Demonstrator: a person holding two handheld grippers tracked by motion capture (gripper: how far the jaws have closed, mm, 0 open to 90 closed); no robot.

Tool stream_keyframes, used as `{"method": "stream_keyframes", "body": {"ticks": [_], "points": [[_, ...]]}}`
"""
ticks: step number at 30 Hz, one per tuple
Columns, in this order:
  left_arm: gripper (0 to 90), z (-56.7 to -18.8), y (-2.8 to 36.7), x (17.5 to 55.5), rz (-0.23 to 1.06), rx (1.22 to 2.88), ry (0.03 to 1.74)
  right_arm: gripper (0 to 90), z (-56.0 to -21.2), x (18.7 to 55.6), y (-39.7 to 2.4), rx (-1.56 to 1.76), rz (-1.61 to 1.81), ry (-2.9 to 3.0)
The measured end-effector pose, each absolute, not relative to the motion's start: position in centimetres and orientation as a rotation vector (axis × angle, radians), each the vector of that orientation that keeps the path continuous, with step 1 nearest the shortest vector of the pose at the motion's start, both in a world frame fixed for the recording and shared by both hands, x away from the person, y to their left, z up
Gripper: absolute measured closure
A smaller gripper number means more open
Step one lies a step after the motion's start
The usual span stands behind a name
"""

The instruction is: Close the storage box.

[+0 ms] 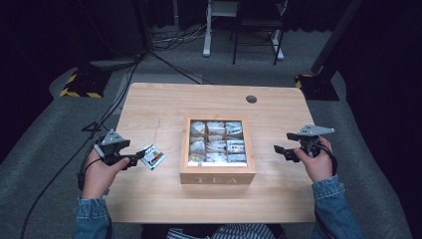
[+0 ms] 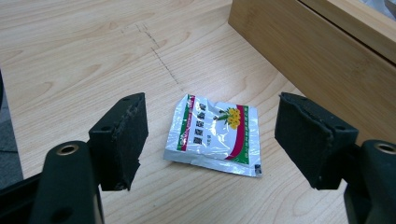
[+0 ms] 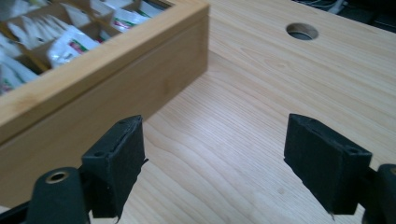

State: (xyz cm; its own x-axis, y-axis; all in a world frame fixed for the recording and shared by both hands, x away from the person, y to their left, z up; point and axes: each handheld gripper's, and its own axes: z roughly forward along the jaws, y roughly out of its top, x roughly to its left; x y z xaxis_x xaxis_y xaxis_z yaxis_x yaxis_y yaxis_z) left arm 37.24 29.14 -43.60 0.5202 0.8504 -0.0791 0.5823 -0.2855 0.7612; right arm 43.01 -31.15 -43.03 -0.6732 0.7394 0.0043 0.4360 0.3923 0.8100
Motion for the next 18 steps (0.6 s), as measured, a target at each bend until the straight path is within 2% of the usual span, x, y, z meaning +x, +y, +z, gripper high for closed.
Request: {"method": "stream_keyframes", "body": {"ticks": [18], "points": [[25.0, -45.3, 29.4, 38.0, 0.419, 2.024, 1.194, 20.7, -47.4, 44.8, -35.0, 1.124, 1.108, 2.268]]}}
